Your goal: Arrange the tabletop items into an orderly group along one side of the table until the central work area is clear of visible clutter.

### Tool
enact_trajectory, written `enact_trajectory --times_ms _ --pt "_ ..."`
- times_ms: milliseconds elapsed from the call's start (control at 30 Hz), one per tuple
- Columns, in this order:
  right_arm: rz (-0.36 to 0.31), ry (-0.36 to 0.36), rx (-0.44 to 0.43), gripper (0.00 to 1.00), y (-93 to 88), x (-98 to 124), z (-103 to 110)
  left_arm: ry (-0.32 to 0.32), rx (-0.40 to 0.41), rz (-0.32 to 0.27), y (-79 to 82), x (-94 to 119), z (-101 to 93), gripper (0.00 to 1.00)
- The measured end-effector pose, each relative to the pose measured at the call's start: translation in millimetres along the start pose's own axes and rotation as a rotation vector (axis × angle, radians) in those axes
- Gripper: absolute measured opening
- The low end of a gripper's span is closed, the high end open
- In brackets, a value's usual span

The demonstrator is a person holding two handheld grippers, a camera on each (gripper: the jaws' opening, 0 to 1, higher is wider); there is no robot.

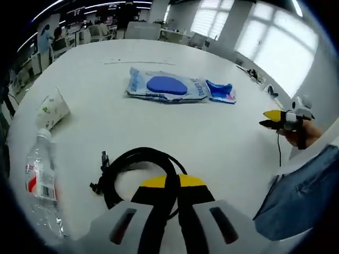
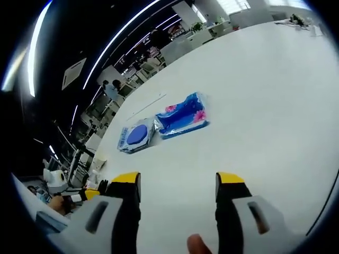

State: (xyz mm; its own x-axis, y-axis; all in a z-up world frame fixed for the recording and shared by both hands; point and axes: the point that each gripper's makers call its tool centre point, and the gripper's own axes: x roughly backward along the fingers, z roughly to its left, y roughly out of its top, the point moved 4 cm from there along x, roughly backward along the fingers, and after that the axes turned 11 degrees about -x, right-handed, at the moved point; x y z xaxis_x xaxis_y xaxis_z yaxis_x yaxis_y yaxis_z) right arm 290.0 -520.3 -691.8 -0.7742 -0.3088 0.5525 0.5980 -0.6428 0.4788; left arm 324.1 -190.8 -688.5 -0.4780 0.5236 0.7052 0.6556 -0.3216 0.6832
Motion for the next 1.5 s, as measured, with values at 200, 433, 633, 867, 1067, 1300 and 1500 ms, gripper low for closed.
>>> enact_trajectory --times_ms 200,433,633,867,1067,1300,1500 --pt "0.0 0.004 0.004 0.56 -0.4 0 2 -0.09 0.107 -0.113 27.0 14 -3.8 0.01" --pt "0.008 0.004 0.024 0.56 -2.9 -1 4 -0.195 0.124 -0.196 52.0 25 -21.1 0.01" --pt "0.036 0.008 0.092 0.57 -6.1 -2 10 -0.354 0.114 -0.251 75.2 33 -46.7 0.01" --pt "0.103 0.143 0.295 0.62 -7.6 -9 41 -0.552 -0.011 -0.255 91.1 40 -83.1 0.02" --pt "0.155 0.343 0.609 0.63 5.2 -10 84 -0.653 -0.176 -0.23 90.0 43 -107.0 0.02" --pt "0.272 0.553 0.987 0.64 -8.1 -6 128 -0.791 -0.157 -0.308 104.1 58 -121.7 0.02" --pt "0.247 0.744 1.042 0.62 -15.4 3 168 -0.857 -0.151 -0.299 109.8 62 -123.7 0.02"
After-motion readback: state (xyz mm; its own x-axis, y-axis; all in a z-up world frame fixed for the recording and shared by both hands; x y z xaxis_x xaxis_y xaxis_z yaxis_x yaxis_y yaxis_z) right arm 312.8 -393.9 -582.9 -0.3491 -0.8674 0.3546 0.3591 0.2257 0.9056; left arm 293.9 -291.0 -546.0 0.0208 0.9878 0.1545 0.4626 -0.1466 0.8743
